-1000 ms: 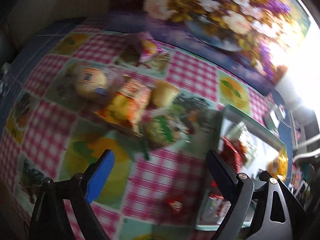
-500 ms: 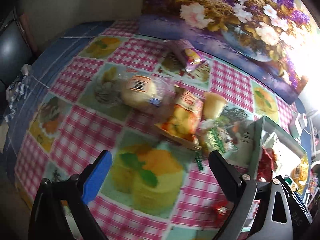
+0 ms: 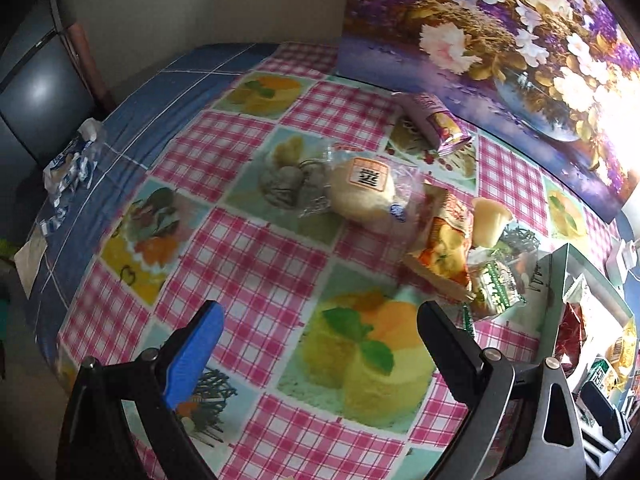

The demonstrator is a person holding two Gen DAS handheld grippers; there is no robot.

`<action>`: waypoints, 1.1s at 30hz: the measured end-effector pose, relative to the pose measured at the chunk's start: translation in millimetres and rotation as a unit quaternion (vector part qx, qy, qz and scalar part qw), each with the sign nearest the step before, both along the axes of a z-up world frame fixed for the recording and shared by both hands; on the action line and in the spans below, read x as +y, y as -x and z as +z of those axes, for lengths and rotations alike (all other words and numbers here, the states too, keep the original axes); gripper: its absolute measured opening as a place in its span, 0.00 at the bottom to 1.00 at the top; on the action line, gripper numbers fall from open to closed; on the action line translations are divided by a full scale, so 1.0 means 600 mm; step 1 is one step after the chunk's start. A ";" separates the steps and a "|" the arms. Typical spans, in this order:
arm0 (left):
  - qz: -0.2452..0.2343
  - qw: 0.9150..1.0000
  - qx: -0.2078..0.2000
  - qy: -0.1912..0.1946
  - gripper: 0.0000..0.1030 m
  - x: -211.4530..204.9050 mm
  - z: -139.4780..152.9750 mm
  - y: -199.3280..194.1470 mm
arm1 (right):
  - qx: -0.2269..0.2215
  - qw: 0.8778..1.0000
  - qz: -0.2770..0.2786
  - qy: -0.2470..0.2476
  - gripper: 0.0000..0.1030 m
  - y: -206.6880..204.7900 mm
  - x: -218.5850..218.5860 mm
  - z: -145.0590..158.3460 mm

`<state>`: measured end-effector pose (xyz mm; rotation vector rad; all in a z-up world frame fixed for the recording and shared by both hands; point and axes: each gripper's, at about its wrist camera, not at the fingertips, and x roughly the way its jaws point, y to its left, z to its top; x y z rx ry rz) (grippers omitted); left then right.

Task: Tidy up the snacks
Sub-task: 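Move both grippers back over the snacks on the tablecloth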

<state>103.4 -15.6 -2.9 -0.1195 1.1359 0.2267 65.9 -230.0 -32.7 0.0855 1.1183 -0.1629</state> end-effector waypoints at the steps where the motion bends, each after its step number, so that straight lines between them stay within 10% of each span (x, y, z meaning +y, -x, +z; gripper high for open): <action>1: 0.006 1.000 0.001 -0.003 0.94 0.004 0.000 0.002 | 0.004 1.000 0.003 0.000 1.00 0.001 0.005 -0.003; 33: -0.004 0.999 0.032 0.018 0.94 0.009 -0.035 0.020 | 0.049 0.997 0.062 -0.013 0.65 0.021 0.054 -0.038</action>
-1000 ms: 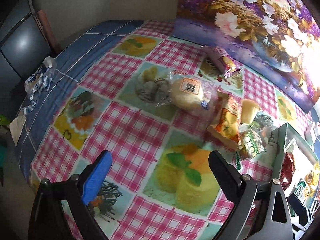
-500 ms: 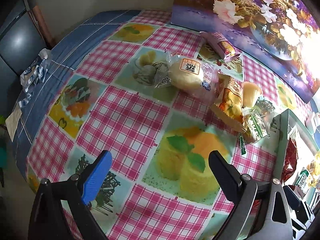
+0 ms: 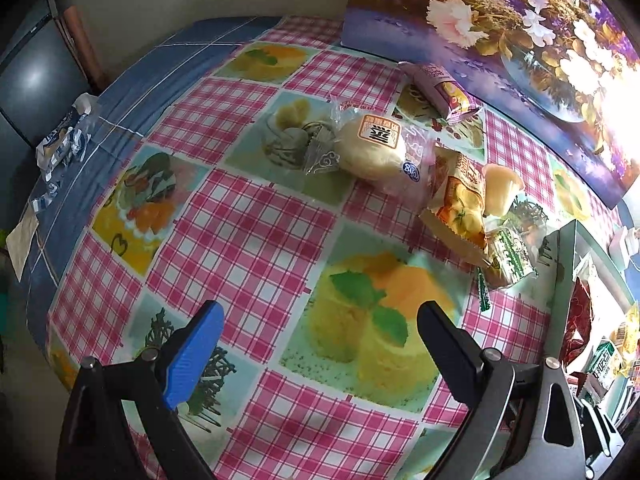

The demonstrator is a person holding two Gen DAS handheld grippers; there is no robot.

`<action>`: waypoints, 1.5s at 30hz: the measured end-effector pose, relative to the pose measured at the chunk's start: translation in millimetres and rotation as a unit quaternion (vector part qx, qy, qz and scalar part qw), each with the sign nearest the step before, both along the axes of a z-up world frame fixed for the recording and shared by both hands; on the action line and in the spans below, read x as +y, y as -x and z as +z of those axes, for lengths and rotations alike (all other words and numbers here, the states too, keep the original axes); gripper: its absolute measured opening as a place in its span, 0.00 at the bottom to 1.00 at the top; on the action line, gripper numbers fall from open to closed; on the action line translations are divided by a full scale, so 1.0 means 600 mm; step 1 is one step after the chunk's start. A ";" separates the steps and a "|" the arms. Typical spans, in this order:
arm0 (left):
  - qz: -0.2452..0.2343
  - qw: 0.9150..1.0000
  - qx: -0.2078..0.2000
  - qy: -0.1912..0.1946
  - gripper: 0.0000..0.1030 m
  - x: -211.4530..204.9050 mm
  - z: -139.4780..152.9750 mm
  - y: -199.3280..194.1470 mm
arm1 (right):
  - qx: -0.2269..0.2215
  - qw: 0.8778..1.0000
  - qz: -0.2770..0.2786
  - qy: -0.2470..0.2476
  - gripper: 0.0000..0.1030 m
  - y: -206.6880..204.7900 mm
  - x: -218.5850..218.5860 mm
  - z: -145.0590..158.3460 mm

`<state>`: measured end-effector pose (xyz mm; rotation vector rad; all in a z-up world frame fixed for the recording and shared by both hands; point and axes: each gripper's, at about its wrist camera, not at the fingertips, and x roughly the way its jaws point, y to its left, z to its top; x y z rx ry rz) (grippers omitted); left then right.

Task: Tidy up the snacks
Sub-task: 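Move both grippers back over the snacks on the tablecloth, then grasp the small red wrapped candy with the right gripper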

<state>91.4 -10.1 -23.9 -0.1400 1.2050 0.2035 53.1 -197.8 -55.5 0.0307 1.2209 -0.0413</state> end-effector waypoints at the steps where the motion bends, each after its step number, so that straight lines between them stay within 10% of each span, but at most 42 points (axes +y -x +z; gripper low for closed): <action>1: 0.000 1.000 0.000 0.001 0.94 0.000 0.000 0.000 | 0.005 1.000 0.000 0.002 0.65 0.000 0.000 -0.004; 30: -0.004 1.000 -0.001 0.028 0.94 -0.006 -0.006 -0.003 | 0.044 0.999 0.013 0.014 0.26 0.005 0.004 -0.050; 45: -0.008 0.996 -0.025 0.081 0.94 -0.011 0.004 -0.028 | 0.016 0.999 0.007 0.037 0.23 -0.020 -0.003 -0.050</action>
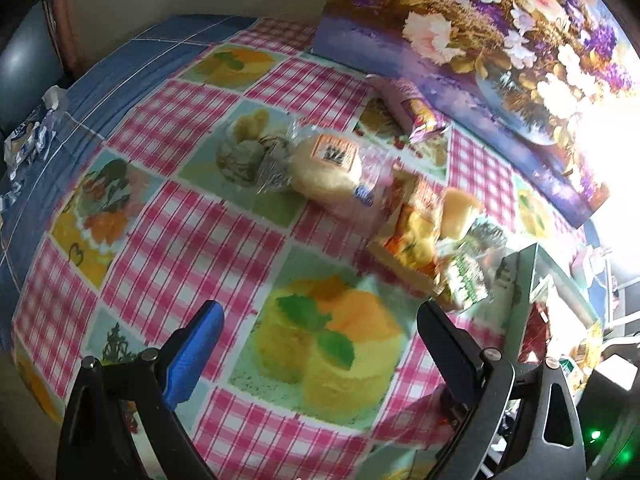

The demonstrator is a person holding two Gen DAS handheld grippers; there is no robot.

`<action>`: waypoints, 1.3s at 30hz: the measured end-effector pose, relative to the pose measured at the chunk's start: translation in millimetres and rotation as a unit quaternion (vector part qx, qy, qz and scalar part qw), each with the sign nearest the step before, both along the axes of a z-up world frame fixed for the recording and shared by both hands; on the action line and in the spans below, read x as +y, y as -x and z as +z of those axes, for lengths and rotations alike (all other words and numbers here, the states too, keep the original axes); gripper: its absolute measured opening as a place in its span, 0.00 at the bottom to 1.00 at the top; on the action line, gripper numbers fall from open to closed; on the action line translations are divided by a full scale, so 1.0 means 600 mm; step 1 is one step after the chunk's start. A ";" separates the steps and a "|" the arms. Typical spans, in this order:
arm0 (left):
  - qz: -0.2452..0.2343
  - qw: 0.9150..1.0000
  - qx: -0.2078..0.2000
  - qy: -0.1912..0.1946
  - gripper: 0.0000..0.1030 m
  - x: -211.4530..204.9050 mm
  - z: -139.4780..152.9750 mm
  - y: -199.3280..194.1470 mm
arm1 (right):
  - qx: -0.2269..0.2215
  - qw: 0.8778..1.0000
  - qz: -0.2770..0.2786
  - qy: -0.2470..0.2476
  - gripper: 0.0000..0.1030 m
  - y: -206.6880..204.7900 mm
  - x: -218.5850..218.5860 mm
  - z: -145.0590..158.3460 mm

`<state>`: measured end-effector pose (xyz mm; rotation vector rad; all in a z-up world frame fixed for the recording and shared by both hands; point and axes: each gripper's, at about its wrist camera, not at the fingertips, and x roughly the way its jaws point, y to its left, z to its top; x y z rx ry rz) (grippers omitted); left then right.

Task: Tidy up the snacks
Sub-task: 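Grasp the small red wrapped candy with the right gripper, then grasp the yellow bread packet with the left gripper while the right holds the candy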

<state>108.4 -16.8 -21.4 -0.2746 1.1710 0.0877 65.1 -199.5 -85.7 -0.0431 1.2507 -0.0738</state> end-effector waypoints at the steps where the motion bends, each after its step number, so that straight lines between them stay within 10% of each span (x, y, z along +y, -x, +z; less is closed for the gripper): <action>1: 0.001 1.000 -0.004 0.004 0.94 0.000 0.002 -0.003 | -0.002 1.000 -0.003 -0.001 0.22 -0.004 -0.002 0.002; 25: -0.064 0.997 -0.036 -0.012 0.93 -0.071 0.004 -0.098 | -0.094 0.990 -0.084 -0.059 0.21 -0.077 -0.062 0.083; 39: -0.081 0.996 -0.016 -0.035 0.57 -0.106 -0.035 -0.112 | -0.083 0.988 -0.106 -0.070 0.21 -0.073 -0.086 0.071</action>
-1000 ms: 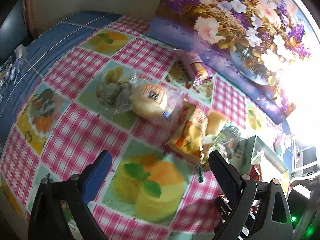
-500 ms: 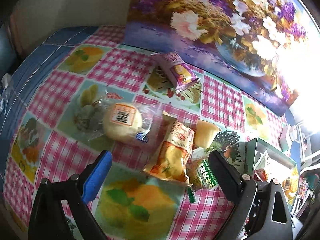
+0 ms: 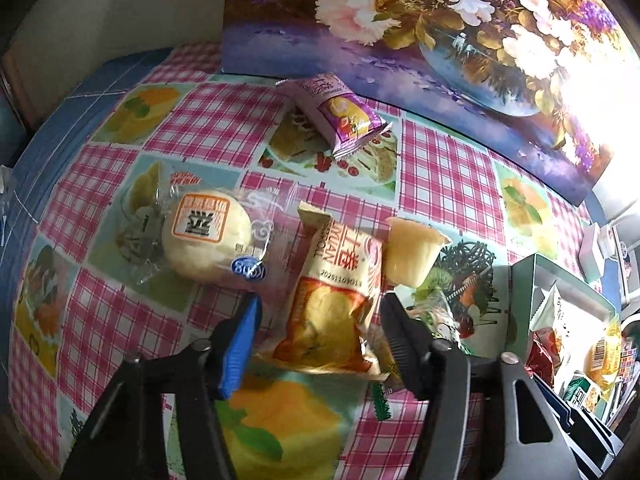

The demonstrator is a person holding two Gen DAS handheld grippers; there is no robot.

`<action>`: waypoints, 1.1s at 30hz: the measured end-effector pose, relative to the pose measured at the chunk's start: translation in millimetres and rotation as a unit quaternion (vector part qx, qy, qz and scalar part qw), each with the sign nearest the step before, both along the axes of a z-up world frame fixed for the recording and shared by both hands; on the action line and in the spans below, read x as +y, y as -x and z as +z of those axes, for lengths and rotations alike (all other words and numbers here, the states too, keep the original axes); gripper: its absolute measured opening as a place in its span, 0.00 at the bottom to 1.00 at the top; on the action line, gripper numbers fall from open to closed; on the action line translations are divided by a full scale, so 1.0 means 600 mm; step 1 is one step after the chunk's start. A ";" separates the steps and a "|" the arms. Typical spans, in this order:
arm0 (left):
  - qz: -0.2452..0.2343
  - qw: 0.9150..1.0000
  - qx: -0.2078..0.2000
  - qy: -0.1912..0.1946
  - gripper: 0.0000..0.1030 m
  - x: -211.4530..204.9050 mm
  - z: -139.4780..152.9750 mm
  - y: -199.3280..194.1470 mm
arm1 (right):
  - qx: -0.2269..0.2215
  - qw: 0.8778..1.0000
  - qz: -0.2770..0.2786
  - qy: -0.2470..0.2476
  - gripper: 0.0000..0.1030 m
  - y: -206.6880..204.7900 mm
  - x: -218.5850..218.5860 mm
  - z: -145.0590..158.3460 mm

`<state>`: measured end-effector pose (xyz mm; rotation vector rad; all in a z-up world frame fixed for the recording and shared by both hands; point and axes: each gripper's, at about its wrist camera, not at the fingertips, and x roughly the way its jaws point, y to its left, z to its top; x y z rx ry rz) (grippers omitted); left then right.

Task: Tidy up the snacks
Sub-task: 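Grasp the yellow bread packet with the left gripper while the right holds the candy, then carry the bread packet and red candy over the white tray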

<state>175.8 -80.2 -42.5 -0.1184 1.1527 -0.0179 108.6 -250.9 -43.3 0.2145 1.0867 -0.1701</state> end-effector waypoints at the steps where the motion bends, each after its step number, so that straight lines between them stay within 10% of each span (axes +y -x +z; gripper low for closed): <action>1: 0.002 1.000 0.001 0.004 0.57 0.002 -0.001 0.001 | 0.000 1.000 0.000 0.000 0.21 0.000 0.000 0.000; 11: 0.002 1.000 0.002 0.022 0.31 0.009 -0.002 0.008 | 0.001 1.000 -0.010 0.001 0.21 0.005 -0.004 0.002; 33: 0.018 0.996 -0.040 0.073 0.29 0.037 0.070 0.045 | -0.027 0.999 -0.017 -0.007 0.21 0.018 -0.007 0.044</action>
